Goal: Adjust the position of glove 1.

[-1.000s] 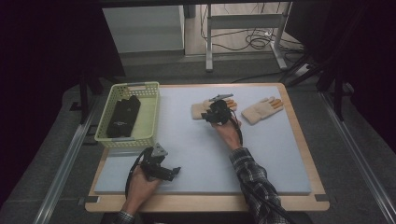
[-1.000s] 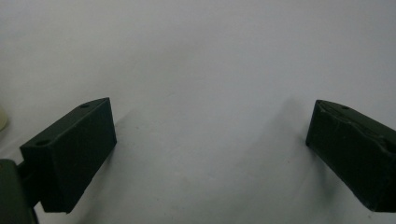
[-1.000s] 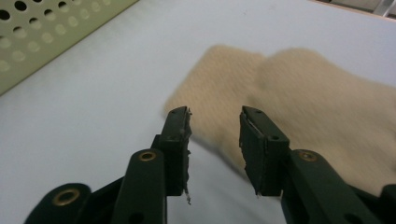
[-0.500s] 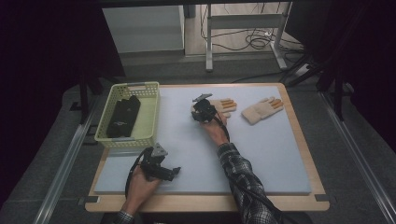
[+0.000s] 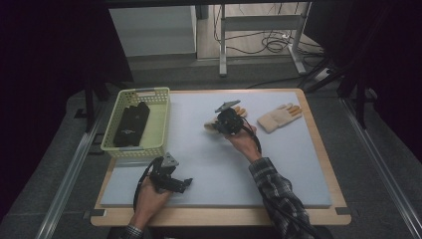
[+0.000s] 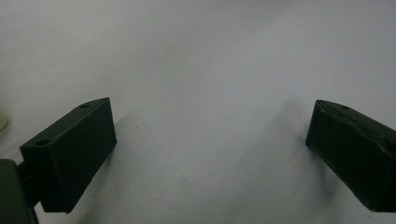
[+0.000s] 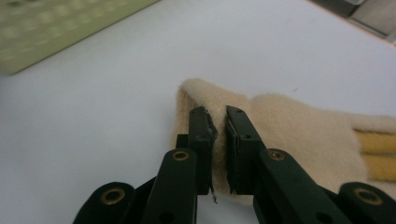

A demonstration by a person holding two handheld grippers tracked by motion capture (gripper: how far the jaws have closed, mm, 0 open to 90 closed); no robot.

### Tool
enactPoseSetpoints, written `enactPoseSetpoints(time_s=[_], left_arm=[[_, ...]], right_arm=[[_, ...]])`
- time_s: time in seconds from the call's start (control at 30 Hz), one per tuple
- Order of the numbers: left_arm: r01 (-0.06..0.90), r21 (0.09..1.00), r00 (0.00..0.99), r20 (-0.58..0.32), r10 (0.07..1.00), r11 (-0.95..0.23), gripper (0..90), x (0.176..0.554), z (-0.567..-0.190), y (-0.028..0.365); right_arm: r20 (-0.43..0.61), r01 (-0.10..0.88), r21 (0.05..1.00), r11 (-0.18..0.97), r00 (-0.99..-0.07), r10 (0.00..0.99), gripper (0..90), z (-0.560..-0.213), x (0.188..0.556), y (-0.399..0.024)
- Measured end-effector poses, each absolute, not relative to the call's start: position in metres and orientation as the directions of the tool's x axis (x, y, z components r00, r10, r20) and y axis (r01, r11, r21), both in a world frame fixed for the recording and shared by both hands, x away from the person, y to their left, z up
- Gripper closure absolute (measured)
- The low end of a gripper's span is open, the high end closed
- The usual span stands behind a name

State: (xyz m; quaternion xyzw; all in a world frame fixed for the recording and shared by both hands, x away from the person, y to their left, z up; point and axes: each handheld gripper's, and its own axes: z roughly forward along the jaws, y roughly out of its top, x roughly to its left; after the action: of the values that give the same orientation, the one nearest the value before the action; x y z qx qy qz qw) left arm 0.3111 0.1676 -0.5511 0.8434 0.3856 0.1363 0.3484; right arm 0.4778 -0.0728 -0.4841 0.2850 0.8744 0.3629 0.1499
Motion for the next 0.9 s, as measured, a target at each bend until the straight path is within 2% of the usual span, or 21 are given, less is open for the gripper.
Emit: enactPoseSetpoints(time_s=[0.1,0.17,0.3,0.37,0.47,0.53,0.73,0.9], left_arm=[[0.558,0.692,0.664,-0.04,0.747,-0.458,1.9,0.311,-0.551,0.167],[0.556,0.694,0.664,-0.041,0.747,-0.456,1.9,0.311,-0.551,0.167],[0.556,0.694,0.664,-0.04,0.747,-0.458,1.9,0.311,-0.551,0.167],[0.556,0.692,0.666,-0.038,0.745,-0.461,1.9,0.311,-0.551,0.168],[0.556,0.692,0.666,-0.038,0.745,-0.461,2.0,0.311,-0.551,0.168],[0.556,0.692,0.665,-0.039,0.746,-0.46,1.9,0.311,-0.551,0.168],[0.556,0.694,0.664,-0.04,0.746,-0.457,2.0,0.311,-0.551,0.167],[0.556,0.694,0.664,-0.041,0.747,-0.457,2.0,0.311,-0.551,0.167]], right_arm=[[-0.041,0.387,0.701,0.599,-0.817,0.576,75.3,-0.484,0.455,-0.085],[-0.036,0.394,0.693,0.603,-0.817,0.576,62.9,-0.487,0.444,-0.094],[0.0,0.419,0.731,0.538,-0.789,0.614,59.1,-0.481,0.44,-0.112],[0.034,0.443,0.741,0.504,-0.775,0.631,63.1,-0.479,0.446,-0.113],[0.059,0.452,0.742,0.495,-0.779,0.624,81.1,-0.482,0.457,-0.101],[0.06,0.448,0.742,0.499,-0.785,0.616,87.5,-0.488,0.464,-0.086],[0.009,0.442,0.704,0.555,-0.788,0.616,88.0,-0.513,0.486,-0.047],[0.007,0.459,0.664,0.59,-0.793,0.609,87.8,-0.524,0.49,-0.045]])
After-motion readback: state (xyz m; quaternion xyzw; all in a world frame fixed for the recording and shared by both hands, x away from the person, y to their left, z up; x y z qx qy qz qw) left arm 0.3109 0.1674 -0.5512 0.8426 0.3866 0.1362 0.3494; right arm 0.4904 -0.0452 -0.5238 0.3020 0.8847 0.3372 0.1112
